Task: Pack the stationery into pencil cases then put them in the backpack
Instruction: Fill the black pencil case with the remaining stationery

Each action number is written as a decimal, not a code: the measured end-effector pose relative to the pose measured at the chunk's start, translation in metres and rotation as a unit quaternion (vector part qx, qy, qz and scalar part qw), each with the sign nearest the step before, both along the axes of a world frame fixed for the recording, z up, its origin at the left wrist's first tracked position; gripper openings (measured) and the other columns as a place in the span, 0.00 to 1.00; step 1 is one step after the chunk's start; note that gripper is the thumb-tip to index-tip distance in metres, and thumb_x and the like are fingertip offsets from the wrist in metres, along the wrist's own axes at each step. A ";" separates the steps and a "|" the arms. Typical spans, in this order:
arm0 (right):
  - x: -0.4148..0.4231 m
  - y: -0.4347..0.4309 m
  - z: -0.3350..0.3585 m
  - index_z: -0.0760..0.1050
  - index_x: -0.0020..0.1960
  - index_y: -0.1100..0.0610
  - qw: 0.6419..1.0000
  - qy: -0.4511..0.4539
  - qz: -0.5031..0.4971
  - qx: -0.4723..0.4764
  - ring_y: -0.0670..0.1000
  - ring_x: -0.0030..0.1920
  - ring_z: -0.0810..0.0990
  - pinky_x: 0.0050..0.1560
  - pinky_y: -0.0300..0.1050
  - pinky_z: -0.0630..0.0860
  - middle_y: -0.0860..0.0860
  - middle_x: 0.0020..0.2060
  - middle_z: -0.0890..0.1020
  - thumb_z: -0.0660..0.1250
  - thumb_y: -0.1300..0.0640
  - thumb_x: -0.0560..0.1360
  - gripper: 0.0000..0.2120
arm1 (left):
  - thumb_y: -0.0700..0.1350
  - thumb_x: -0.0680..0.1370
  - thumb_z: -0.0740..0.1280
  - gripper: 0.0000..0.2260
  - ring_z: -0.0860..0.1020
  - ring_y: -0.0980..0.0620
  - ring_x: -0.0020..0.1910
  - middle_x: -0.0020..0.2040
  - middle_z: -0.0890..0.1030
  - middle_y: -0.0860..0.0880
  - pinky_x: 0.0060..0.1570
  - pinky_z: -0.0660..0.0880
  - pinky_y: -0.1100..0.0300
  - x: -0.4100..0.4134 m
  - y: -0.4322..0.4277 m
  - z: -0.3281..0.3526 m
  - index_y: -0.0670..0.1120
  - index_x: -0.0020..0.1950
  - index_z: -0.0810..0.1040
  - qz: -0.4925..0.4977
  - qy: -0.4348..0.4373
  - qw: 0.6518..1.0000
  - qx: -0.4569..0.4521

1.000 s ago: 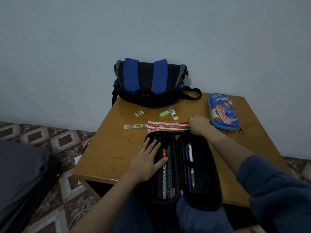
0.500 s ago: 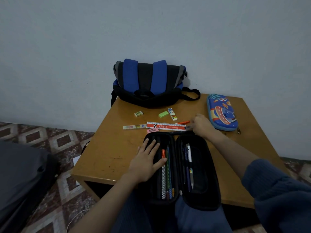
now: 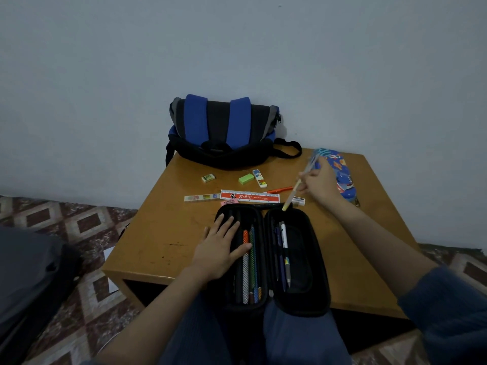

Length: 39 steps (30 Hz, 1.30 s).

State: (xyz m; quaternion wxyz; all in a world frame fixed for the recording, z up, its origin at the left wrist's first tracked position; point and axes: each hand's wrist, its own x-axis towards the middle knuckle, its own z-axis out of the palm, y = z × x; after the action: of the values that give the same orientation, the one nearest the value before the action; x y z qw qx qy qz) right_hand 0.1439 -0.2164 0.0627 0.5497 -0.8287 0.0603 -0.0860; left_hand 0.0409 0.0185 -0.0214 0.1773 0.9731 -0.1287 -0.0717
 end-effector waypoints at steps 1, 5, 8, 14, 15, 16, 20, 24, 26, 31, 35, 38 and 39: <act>-0.004 -0.002 0.000 0.58 0.71 0.56 1.000 -0.002 0.004 -0.010 0.49 0.28 0.78 0.24 0.34 0.76 0.63 0.48 0.78 0.61 0.66 0.77 0.25 | 0.78 0.53 0.25 0.58 0.38 0.55 0.75 0.78 0.47 0.54 0.73 0.40 0.51 -0.001 0.000 0.001 0.51 0.77 0.49 -0.004 0.003 1.000 0.005; -0.016 -0.012 -0.009 0.56 0.70 0.53 0.999 0.008 0.023 -0.024 0.44 0.26 0.78 0.21 0.33 0.73 0.63 0.50 0.76 0.58 0.65 0.79 0.22 | 0.73 0.68 0.34 0.43 0.39 0.53 0.76 0.78 0.47 0.53 0.73 0.38 0.50 -0.003 -0.004 0.010 0.50 0.77 0.48 -0.017 0.034 0.999 0.025; -0.023 -0.016 -0.015 0.59 0.65 0.57 0.999 0.022 0.016 -0.019 0.42 0.19 0.74 0.19 0.35 0.72 0.66 0.44 0.76 0.56 0.60 0.81 0.14 | 0.59 0.80 0.46 0.28 0.44 0.52 0.76 0.78 0.48 0.52 0.73 0.38 0.49 -0.005 -0.008 0.019 0.48 0.77 0.47 -0.025 0.047 0.997 0.053; -0.035 -0.015 -0.012 0.61 0.56 0.56 0.999 0.038 0.032 -0.008 0.45 0.20 0.74 0.20 0.37 0.72 0.61 0.36 0.77 0.51 0.57 0.82 0.04 | 0.54 0.82 0.52 0.26 0.45 0.51 0.76 0.78 0.47 0.50 0.73 0.37 0.52 -0.011 -0.019 0.025 0.47 0.77 0.51 -0.012 -0.032 0.998 0.044; -0.037 -0.015 -0.011 0.60 0.57 0.56 0.998 0.044 0.039 -0.015 0.45 0.21 0.74 0.20 0.37 0.72 0.60 0.36 0.76 0.50 0.57 0.82 0.05 | 0.54 0.82 0.52 0.26 0.46 0.52 0.76 0.78 0.48 0.50 0.73 0.37 0.54 -0.012 -0.022 0.026 0.47 0.77 0.51 -0.016 -0.045 0.999 0.023; -0.038 -0.014 -0.010 0.60 0.57 0.56 0.998 0.048 0.044 -0.027 0.47 0.22 0.75 0.20 0.36 0.72 0.59 0.35 0.76 0.49 0.57 0.83 0.05 | 0.54 0.82 0.53 0.25 0.46 0.52 0.76 0.78 0.48 0.51 0.72 0.37 0.55 -0.014 -0.026 0.026 0.47 0.77 0.52 -0.025 -0.049 0.998 0.004; -0.043 -0.016 -0.006 0.61 0.55 0.58 0.994 0.056 0.053 -0.075 0.53 0.26 0.74 0.21 0.35 0.72 0.57 0.30 0.75 0.50 0.58 0.83 0.05 | 0.56 0.81 0.53 0.27 0.45 0.53 0.76 0.78 0.48 0.51 0.72 0.38 0.59 -0.017 -0.038 0.023 0.48 0.77 0.53 -0.068 -0.030 0.997 -0.038; -0.046 -0.020 -0.005 0.63 0.57 0.60 0.993 0.065 0.056 -0.085 0.50 0.25 0.74 0.19 0.34 0.70 0.55 0.29 0.74 0.53 0.59 0.82 0.06 | 0.61 0.79 0.53 0.30 0.42 0.53 0.76 0.78 0.45 0.52 0.73 0.38 0.55 -0.014 -0.050 0.019 0.51 0.77 0.51 -0.112 -0.015 0.994 -0.014; -0.047 -0.022 -0.006 0.63 0.59 0.60 0.993 0.066 0.052 -0.081 0.46 0.22 0.73 0.18 0.33 0.68 0.55 0.31 0.74 0.55 0.60 0.81 0.08 | 0.63 0.78 0.52 0.30 0.39 0.53 0.76 0.77 0.43 0.53 0.74 0.36 0.53 -0.011 -0.053 0.015 0.53 0.77 0.49 -0.128 -0.018 0.991 0.026; -0.042 -0.026 -0.013 0.59 0.67 0.57 0.995 0.000 0.024 -0.095 0.46 0.26 0.72 0.21 0.29 0.69 0.57 0.36 0.72 0.62 0.64 0.77 0.21 | 0.64 0.78 0.51 0.30 0.37 0.53 0.75 0.77 0.42 0.54 0.73 0.34 0.53 -0.010 -0.054 0.007 0.55 0.77 0.48 -0.127 -0.033 0.990 0.051; -0.032 -0.023 -0.018 0.62 0.62 0.58 0.996 -0.001 0.018 -0.089 0.35 0.23 0.74 0.21 0.27 0.67 0.52 0.37 0.70 0.64 0.64 0.76 0.17 | 0.64 0.78 0.52 0.30 0.38 0.54 0.75 0.77 0.43 0.54 0.73 0.34 0.53 -0.010 -0.054 0.005 0.55 0.76 0.49 -0.123 -0.041 0.991 0.045; -0.028 -0.016 -0.021 0.62 0.59 0.56 0.996 0.016 0.030 -0.077 0.38 0.19 0.73 0.19 0.30 0.67 0.53 0.36 0.70 0.62 0.66 0.77 0.14 | 0.65 0.77 0.52 0.30 0.38 0.54 0.75 0.77 0.43 0.55 0.72 0.34 0.54 -0.009 -0.054 0.004 0.55 0.76 0.49 -0.123 -0.044 0.991 0.039; -0.027 -0.013 -0.023 0.61 0.59 0.57 0.996 0.019 0.029 -0.080 0.37 0.19 0.73 0.19 0.30 0.67 0.53 0.35 0.69 0.61 0.66 0.77 0.14 | 0.65 0.77 0.52 0.31 0.38 0.54 0.75 0.77 0.43 0.55 0.72 0.34 0.54 -0.009 -0.053 0.003 0.55 0.76 0.49 -0.123 -0.044 0.991 0.039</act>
State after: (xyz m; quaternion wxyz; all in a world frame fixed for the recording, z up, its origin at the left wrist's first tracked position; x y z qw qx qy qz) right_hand 0.1165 -0.2297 0.0396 0.4830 -0.8728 0.0395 -0.0588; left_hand 0.0319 -0.0349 -0.0182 0.1229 0.9582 -0.2524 -0.0548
